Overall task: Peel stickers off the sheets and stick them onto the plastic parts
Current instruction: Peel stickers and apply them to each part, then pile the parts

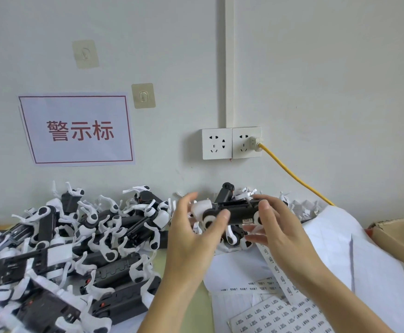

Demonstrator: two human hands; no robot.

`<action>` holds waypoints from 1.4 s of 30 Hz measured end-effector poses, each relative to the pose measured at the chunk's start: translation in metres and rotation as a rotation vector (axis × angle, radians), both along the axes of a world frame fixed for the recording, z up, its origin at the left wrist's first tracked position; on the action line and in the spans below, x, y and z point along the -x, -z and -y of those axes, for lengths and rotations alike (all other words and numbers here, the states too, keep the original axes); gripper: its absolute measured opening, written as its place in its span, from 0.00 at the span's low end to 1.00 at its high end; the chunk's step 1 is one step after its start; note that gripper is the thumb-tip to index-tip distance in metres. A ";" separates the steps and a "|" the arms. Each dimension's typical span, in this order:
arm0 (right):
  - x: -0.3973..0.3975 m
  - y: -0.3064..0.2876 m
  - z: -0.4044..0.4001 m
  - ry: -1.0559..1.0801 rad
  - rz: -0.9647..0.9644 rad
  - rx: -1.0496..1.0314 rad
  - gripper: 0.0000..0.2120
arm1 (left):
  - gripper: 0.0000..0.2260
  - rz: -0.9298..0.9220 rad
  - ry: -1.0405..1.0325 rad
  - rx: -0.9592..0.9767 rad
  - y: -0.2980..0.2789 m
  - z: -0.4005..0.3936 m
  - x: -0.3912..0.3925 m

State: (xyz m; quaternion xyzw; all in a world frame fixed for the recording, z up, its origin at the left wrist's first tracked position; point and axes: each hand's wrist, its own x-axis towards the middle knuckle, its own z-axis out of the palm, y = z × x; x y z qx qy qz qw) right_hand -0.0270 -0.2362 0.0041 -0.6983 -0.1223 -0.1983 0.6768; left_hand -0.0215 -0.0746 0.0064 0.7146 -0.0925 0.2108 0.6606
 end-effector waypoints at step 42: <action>0.001 -0.037 0.185 0.321 -0.028 -0.755 0.19 | 0.13 -0.248 0.277 -0.040 0.025 0.060 -0.004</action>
